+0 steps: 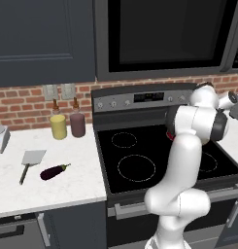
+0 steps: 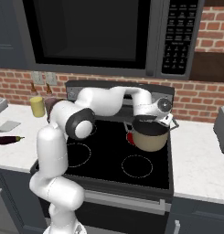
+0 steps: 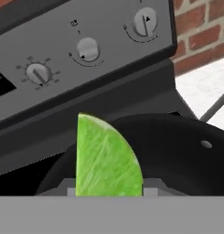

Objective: Put the lemon wedge and eggplant in the pot. Retrieve the spatula and lightly stir the vegetables in the pot.

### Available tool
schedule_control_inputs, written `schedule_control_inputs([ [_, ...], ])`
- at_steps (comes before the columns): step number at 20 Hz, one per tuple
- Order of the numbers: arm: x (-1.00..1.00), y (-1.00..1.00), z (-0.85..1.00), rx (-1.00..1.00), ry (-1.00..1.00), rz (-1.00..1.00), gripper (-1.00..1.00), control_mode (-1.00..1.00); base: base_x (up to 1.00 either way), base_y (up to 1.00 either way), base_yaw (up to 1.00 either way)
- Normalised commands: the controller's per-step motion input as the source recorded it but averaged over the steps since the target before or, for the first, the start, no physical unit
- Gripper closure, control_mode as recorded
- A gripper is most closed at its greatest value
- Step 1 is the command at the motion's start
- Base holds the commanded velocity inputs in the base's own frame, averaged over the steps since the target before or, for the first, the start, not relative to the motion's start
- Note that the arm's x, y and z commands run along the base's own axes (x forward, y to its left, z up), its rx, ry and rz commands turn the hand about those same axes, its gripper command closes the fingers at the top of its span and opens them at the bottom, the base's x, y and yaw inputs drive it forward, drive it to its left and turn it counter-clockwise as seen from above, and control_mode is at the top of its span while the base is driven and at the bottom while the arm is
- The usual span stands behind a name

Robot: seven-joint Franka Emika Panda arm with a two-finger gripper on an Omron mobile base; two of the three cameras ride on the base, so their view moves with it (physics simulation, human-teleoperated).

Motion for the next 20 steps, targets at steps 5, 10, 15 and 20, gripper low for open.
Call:
schedule_control_inputs([
  [5,-0.26,0.29,0.0,-0.05,0.01,0.02,-1.0,-1.0,0.0,0.0,0.0],
  [10,-0.08,-0.08,0.0,-0.03,0.0,0.0,-1.0,-1.0,0.0,0.0,0.0],
  [15,0.0,-0.19,0.0,-0.04,0.0,0.0,-1.0,-1.0,0.0,0.0,0.0],
  [20,-0.42,-0.21,0.28,-0.01,-0.05,0.0,-1.0,-1.0,0.0,0.0,0.0],
])
